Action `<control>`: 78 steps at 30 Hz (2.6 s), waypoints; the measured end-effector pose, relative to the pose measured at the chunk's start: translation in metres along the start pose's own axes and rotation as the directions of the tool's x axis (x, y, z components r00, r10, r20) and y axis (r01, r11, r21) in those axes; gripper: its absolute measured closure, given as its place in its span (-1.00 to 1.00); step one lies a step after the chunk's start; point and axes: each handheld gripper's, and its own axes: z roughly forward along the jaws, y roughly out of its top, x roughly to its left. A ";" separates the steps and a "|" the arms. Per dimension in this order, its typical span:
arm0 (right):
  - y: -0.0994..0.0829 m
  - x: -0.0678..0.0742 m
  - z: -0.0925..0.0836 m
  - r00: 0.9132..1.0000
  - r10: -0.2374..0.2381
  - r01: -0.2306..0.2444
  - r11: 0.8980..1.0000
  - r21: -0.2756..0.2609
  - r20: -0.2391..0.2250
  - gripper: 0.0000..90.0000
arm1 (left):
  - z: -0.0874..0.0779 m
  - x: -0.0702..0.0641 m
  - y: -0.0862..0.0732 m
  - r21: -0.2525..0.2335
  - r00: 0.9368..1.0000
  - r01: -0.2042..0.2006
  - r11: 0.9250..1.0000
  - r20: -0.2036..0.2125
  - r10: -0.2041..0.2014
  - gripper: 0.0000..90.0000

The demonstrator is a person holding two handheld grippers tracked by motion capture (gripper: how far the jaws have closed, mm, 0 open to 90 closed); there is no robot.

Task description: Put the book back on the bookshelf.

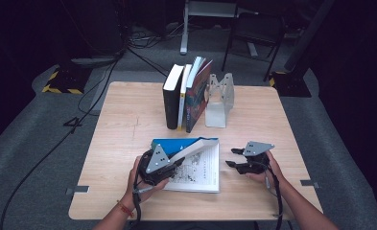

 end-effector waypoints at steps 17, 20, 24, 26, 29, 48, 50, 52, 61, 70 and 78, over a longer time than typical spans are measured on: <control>0.014 0.027 0.006 0.979 -0.026 0.000 0.991 -0.131 -0.203 0.12 | -0.002 0.001 0.001 -0.009 0.999 0.015 1.000 0.035 -0.015 0.64; 0.021 0.032 0.000 0.972 -0.026 -0.012 0.986 -0.164 -0.233 0.10 | 0.001 -0.007 0.003 0.007 0.999 -0.008 1.000 0.037 0.008 0.64; 0.024 0.037 0.001 0.974 -0.019 -0.015 0.988 -0.153 -0.225 0.10 | 0.001 -0.011 0.003 0.012 0.999 0.005 1.000 0.041 -0.005 0.64; 0.025 0.037 0.000 0.974 -0.003 -0.036 0.985 -0.170 -0.226 0.10 | 0.001 -0.011 0.002 0.011 0.999 0.010 1.000 0.044 -0.011 0.63; 0.029 0.039 -0.002 0.976 0.010 -0.056 0.977 -0.207 -0.217 0.10 | -0.001 -0.010 0.001 0.001 0.998 0.022 1.000 0.050 -0.022 0.63; 0.070 0.049 -0.030 0.995 -0.008 -0.029 0.935 -0.353 -0.102 0.10 | -0.013 -0.008 0.010 -0.011 0.986 0.131 0.991 0.101 -0.129 0.63; 0.079 0.055 -0.030 0.996 -0.031 -0.002 0.930 -0.366 -0.086 0.10 | -0.021 -0.007 0.004 -0.037 0.980 0.185 0.982 0.081 -0.182 0.59; 0.083 0.058 -0.028 0.995 -0.041 0.007 0.932 -0.362 -0.087 0.09 | -0.026 -0.008 -0.003 -0.048 0.974 0.220 0.974 0.066 -0.217 0.55; 0.098 0.061 -0.027 0.993 0.010 -0.063 0.894 -0.444 -0.120 0.18 | -0.010 -0.011 -0.020 0.040 0.982 0.163 0.986 0.088 -0.166 0.63; 0.090 0.044 -0.040 0.999 0.042 -0.050 0.923 -0.381 -0.030 0.14 | 0.014 -0.041 -0.006 0.127 0.996 0.014 0.992 0.081 -0.025 0.69; 0.029 0.030 -0.031 0.999 0.027 -0.030 0.992 -0.125 -0.022 0.01 | 0.011 -0.035 -0.012 0.109 0.997 0.031 0.994 0.071 -0.039 0.70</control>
